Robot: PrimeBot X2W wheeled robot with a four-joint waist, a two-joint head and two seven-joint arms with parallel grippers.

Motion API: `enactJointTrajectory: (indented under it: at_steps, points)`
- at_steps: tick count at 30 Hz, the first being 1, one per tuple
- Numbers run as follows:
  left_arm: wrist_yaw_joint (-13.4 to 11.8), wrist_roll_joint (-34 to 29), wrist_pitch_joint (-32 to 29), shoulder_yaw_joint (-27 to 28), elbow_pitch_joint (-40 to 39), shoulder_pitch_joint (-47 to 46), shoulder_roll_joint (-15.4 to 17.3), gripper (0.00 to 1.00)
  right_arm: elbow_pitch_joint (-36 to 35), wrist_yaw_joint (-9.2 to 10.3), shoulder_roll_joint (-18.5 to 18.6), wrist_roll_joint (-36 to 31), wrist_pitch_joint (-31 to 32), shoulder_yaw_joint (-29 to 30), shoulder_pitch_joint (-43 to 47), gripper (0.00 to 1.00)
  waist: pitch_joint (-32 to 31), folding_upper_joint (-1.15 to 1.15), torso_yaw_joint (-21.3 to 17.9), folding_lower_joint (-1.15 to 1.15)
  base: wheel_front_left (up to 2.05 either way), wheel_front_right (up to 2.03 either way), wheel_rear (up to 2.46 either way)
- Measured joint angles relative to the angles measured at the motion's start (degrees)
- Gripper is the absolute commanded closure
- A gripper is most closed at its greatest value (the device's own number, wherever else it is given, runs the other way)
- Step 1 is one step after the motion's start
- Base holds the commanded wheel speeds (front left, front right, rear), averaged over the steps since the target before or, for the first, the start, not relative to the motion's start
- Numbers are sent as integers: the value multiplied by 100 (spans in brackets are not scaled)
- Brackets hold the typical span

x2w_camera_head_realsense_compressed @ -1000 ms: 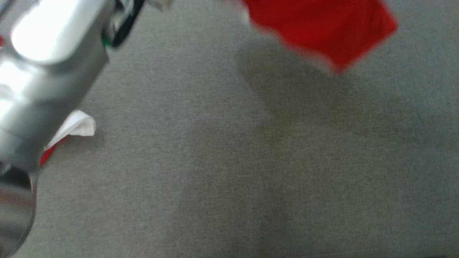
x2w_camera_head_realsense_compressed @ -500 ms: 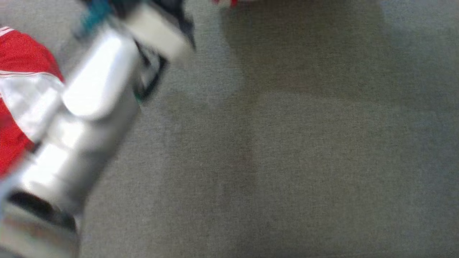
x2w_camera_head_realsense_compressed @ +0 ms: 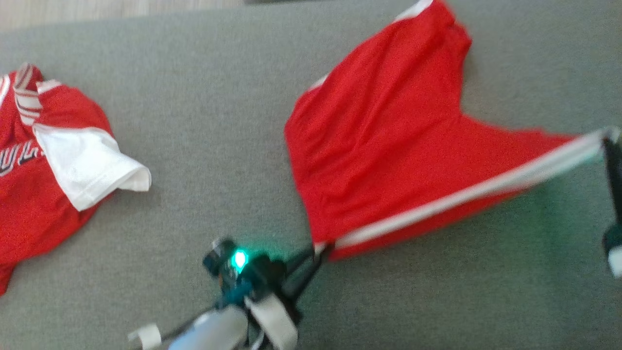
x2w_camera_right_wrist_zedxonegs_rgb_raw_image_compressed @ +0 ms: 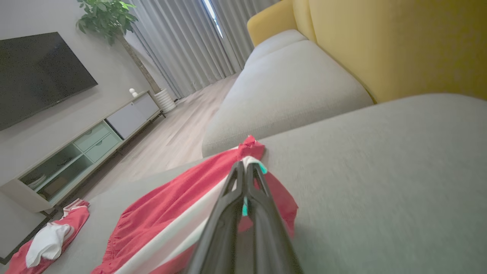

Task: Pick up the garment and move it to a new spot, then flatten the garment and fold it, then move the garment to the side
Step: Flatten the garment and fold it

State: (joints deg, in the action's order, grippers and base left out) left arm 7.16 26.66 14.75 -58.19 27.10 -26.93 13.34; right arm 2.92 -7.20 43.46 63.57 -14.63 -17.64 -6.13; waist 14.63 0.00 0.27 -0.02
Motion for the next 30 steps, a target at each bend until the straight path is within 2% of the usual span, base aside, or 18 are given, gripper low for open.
enactJointTrajectory:
  at_steps: [4, 5, 8, 14, 18, 23, 30]
  points:
    - [8, 76, -10, -271, -37, 495, 132, 100, -241, 0, -1, 153, 1, 236, 1016, 100, -358, 0, -97, 0, 0, 0, 0]
    - [8, 76, -10, -271, -37, 495, 132, 100, -241, 0, -1, 153, 1, 236, 1016, 100, -358, 0, -97, 0, 0, 0, 0]
    - [43, 305, -290, -553, -394, 722, 258, 100, -464, 0, 0, 154, 2, 690, 1741, 100, -597, 0, -205, 0, 0, 0, 0]
    - [41, 765, -410, -359, -1050, 748, 363, 100, -724, 0, -79, -76, 225, 1369, 2049, 100, -595, 0, -154, 1, 0, 0, 0]
    - [41, 1482, -475, -44, -1408, 749, 283, 100, -734, 0, -272, -311, 568, 1647, 1653, 100, -501, 0, 15, 1, 0, 0, 0]
    - [42, 2399, -660, 167, -1731, 698, 59, 100, -424, 0, -467, -622, 1102, 1817, 653, 100, -319, 0, 342, 2, 0, 0, 0]
    - [42, 3384, -720, 259, -1813, 129, -122, 100, 224, 0, -547, -940, 1950, 1528, -849, 100, 35, 0, 787, 3, 0, 0, 0]
